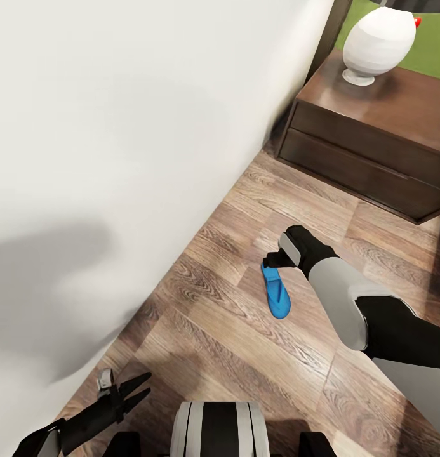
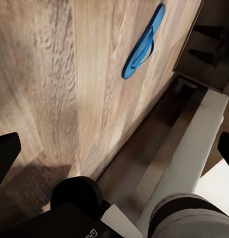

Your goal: In the bedroom, move the book from the bed onto either nightstand, and place the two sandals side by side next to the bed.

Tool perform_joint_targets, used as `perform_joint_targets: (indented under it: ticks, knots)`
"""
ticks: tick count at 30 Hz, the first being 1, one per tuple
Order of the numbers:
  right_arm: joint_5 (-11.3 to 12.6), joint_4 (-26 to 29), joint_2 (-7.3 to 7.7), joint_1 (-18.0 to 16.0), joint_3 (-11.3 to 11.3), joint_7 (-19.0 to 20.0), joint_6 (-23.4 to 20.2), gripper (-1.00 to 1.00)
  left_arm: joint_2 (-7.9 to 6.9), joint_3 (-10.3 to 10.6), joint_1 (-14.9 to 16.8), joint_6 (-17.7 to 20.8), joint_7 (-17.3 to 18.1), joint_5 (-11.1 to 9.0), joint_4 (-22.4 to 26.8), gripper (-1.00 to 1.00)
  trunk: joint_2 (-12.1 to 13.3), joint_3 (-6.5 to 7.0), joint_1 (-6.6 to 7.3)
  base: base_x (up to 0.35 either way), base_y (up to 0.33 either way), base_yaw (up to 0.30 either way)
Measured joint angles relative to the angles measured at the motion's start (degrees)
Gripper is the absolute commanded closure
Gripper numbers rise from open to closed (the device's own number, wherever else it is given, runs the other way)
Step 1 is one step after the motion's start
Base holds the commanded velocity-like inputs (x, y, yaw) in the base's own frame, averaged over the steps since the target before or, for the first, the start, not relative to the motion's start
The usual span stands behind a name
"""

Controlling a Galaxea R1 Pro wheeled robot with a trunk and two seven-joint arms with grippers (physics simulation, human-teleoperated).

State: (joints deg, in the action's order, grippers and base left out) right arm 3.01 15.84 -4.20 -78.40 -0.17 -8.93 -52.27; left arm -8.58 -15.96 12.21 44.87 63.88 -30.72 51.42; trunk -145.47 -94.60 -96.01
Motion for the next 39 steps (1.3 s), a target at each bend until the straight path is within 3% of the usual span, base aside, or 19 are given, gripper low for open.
perform_joint_targets:
  ticks: [39]
  knots:
    - [0.10,0.00,0.01,-0.17,0.08,0.06,-0.38,-1.00,0.94,-0.20,1.87,-0.26,-0.64,-0.16,2.95,-1.00,0.00,0.00,0.00,0.000,0.000,0.000]
